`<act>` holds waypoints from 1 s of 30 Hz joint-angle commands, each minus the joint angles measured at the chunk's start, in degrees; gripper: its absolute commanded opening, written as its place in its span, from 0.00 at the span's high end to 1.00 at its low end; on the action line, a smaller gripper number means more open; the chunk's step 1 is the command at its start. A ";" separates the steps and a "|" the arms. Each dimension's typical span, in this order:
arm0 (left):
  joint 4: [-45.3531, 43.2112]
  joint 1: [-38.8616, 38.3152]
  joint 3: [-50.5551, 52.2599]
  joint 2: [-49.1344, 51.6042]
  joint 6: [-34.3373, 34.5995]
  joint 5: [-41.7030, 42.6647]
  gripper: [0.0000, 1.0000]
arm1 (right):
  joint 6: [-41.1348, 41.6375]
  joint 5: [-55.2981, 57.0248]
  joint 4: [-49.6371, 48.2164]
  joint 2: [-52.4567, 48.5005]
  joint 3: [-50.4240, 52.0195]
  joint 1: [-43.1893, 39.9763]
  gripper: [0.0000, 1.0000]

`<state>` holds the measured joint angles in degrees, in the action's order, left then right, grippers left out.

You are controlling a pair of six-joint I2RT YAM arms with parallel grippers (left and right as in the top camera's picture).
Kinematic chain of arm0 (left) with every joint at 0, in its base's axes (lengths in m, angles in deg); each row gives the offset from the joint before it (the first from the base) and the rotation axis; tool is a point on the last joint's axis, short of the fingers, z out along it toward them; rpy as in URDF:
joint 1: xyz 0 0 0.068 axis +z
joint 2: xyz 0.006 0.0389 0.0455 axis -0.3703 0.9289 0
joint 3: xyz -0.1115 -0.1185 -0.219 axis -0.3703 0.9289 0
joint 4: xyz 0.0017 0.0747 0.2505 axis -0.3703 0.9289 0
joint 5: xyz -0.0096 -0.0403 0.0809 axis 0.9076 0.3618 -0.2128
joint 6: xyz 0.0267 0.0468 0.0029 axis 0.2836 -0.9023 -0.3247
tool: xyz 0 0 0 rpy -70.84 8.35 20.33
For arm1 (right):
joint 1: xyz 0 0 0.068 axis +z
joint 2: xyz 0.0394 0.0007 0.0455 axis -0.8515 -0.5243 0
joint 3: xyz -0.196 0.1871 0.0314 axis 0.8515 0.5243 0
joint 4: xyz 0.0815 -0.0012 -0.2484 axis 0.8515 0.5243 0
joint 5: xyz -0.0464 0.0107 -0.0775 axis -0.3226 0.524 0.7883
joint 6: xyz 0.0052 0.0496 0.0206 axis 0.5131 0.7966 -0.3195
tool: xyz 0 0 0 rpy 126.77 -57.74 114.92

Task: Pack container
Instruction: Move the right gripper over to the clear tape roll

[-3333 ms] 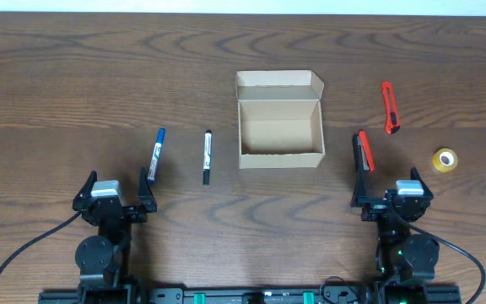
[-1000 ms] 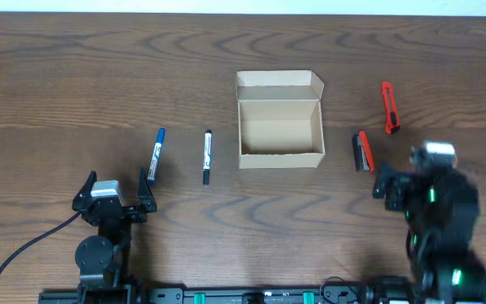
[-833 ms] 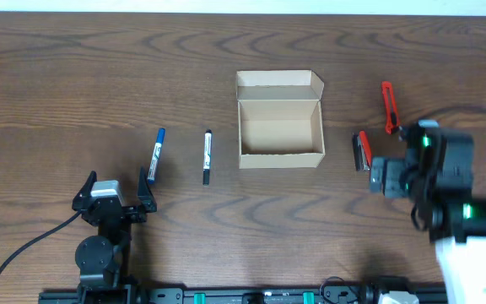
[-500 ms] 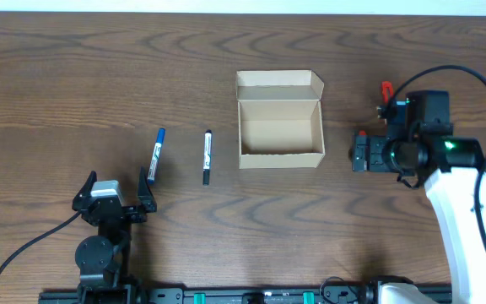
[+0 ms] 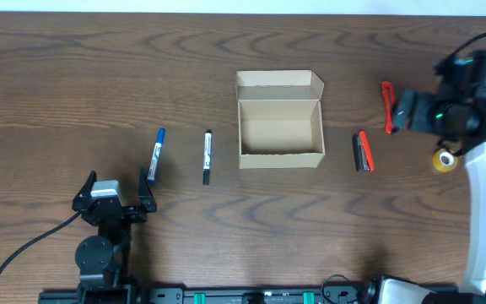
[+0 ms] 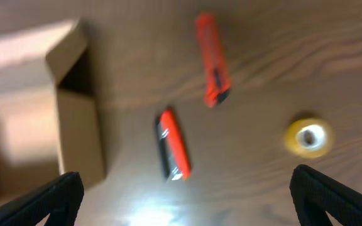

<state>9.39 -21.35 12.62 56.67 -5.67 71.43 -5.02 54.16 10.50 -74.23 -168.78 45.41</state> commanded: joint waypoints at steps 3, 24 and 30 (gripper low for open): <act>3.13 0.37 0.66 -0.42 0.22 0.22 0.05 | 3.54 11.34 -0.46 -0.79 -1.62 -4.94 0.01; 3.13 0.37 0.66 -0.42 0.22 0.22 0.05 | 11.82 20.94 -3.63 -7.89 -1.55 -16.39 0.01; 3.13 0.37 0.66 -0.42 0.22 0.22 0.05 | 5.97 6.38 -3.52 -17.09 -1.57 -23.61 0.01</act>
<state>9.37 -21.35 12.62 56.67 -5.65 71.43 3.75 68.87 6.22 -87.10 -169.81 24.90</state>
